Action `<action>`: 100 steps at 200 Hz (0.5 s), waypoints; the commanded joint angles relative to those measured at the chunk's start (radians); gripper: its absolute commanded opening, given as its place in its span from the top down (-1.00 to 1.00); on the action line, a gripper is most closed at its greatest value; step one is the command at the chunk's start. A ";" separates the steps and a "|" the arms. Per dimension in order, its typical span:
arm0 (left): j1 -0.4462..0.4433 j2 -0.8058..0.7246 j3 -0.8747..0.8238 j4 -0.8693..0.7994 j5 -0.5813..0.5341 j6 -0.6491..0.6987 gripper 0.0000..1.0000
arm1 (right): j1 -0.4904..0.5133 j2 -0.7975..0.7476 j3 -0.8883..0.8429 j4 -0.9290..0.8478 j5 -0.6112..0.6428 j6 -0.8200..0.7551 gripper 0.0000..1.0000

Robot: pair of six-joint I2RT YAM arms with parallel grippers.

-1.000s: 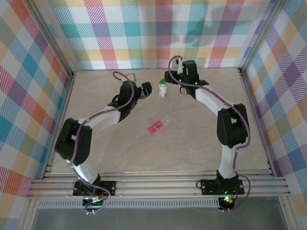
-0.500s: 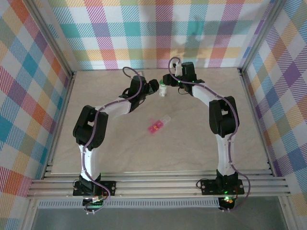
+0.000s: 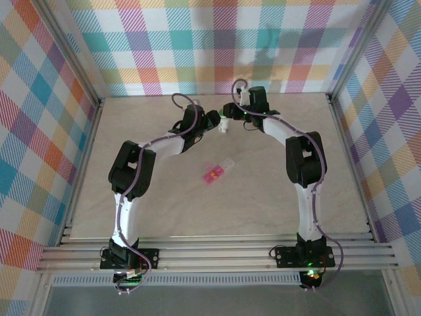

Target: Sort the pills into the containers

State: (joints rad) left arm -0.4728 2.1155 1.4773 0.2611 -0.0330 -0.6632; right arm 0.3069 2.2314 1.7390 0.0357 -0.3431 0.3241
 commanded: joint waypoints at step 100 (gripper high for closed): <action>0.007 0.115 0.096 0.040 0.077 -0.069 -0.27 | -0.018 0.016 -0.154 0.146 -0.077 0.046 0.20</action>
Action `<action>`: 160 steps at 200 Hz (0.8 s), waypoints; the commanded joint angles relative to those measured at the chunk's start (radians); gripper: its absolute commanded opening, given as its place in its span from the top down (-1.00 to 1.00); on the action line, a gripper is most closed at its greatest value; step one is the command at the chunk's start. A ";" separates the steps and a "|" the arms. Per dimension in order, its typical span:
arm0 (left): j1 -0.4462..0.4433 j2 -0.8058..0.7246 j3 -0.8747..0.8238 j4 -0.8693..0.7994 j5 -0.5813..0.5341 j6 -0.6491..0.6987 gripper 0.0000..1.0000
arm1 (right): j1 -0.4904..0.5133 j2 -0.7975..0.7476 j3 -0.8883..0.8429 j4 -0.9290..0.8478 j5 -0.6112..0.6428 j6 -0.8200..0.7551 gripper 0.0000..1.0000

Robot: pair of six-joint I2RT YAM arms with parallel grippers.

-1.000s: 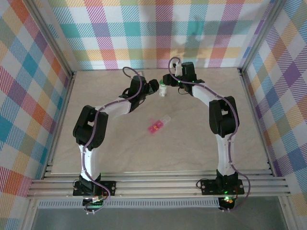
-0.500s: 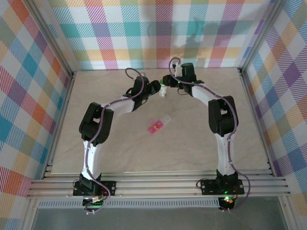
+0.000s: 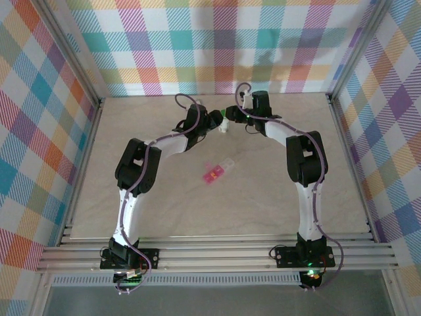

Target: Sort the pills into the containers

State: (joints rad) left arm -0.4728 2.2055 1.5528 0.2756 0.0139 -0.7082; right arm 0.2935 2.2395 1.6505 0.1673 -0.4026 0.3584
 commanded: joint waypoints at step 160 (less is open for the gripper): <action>0.022 -0.041 -0.006 0.112 0.005 -0.015 -0.15 | -0.003 0.014 -0.127 0.044 -0.042 0.052 0.32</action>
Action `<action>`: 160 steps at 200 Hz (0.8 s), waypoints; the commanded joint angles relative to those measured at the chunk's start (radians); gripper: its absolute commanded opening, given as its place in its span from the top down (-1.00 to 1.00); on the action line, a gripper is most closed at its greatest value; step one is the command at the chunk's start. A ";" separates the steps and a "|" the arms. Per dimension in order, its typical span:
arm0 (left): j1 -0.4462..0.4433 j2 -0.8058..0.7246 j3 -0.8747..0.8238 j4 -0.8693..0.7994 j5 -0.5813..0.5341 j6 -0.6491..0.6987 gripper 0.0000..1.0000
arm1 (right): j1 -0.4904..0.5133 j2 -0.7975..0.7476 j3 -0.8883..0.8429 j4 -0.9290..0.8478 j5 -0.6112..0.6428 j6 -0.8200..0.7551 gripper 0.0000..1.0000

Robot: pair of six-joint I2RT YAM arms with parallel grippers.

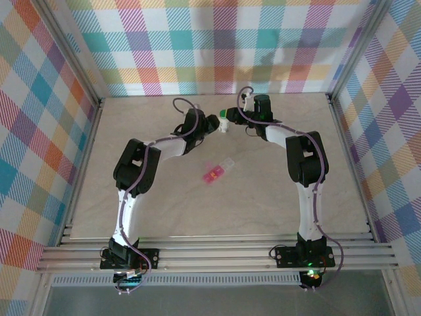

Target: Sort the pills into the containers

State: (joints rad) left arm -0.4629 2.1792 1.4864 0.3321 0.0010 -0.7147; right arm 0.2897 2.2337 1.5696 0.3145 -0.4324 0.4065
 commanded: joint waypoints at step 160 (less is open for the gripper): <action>-0.063 0.183 0.162 -0.013 -0.026 -0.080 -0.06 | -0.001 0.044 -0.087 -0.063 -0.013 0.133 0.42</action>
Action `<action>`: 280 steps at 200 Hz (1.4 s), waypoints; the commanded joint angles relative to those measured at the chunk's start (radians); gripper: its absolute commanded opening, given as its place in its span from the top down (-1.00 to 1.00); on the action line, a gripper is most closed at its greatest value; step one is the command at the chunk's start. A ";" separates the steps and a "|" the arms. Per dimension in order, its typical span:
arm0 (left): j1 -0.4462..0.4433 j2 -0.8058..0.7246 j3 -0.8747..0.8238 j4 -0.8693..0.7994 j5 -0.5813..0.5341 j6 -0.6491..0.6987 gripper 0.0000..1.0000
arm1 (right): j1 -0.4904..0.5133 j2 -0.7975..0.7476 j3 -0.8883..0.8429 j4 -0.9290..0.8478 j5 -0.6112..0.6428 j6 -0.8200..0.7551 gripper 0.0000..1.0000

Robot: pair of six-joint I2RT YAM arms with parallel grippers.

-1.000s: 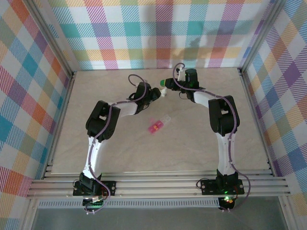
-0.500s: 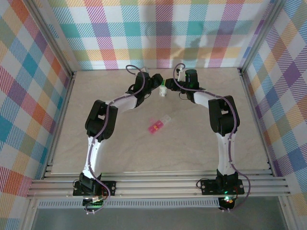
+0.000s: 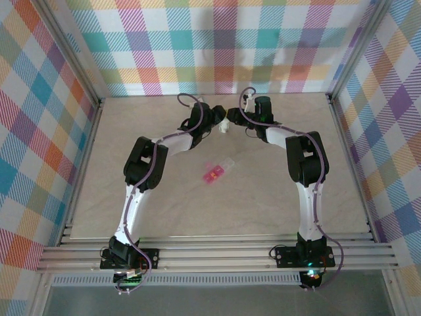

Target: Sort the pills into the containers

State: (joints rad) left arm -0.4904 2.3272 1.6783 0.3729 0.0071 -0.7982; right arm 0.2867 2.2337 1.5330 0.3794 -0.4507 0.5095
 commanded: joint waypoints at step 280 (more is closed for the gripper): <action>-0.079 0.068 -0.175 -0.093 0.039 -0.063 0.24 | -0.007 0.030 -0.052 -0.371 0.152 0.239 0.50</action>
State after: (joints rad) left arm -0.5282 2.3169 1.5120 0.6483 -0.0574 -0.8989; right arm 0.2836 2.2131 1.5433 0.2642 -0.4099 0.7654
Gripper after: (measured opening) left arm 0.377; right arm 0.233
